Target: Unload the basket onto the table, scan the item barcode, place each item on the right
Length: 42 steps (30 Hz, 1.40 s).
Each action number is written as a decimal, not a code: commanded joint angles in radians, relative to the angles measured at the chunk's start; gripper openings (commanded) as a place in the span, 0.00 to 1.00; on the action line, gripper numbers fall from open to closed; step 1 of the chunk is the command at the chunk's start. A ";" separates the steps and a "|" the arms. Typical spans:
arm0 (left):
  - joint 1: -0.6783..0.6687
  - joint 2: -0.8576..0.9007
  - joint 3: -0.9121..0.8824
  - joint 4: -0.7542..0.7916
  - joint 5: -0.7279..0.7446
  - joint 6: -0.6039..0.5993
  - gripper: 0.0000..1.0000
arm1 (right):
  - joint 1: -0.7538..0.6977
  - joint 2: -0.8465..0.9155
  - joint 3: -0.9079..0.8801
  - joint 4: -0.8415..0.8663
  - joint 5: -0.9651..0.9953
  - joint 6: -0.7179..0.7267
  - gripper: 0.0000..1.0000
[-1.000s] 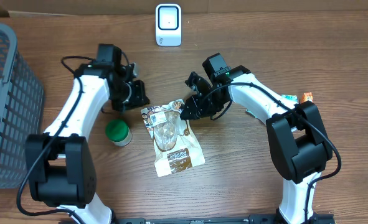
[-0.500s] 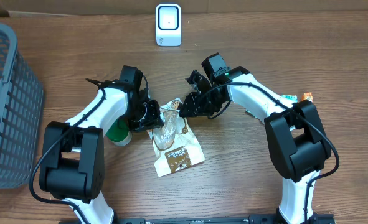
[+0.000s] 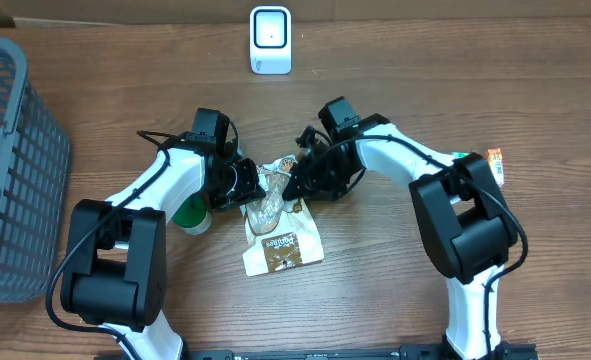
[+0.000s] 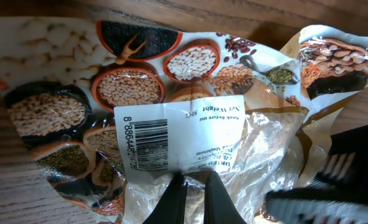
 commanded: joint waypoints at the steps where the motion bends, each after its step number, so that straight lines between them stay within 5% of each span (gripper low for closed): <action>1: 0.004 0.034 -0.039 0.004 -0.094 -0.010 0.04 | 0.031 0.015 -0.010 0.007 -0.060 0.039 0.39; 9: 0.004 0.034 -0.039 0.004 -0.084 -0.006 0.04 | 0.119 0.016 -0.010 0.057 -0.034 0.128 0.38; 15: 0.005 0.034 -0.039 0.005 -0.084 -0.005 0.04 | 0.108 0.016 -0.010 0.056 -0.023 0.128 0.04; 25: 0.005 0.034 -0.023 -0.002 -0.084 0.037 0.04 | 0.001 0.016 -0.010 0.020 -0.075 0.035 0.04; 42: 0.024 0.031 0.706 -0.640 -0.243 0.249 0.04 | -0.015 0.016 -0.010 0.020 -0.109 -0.032 0.04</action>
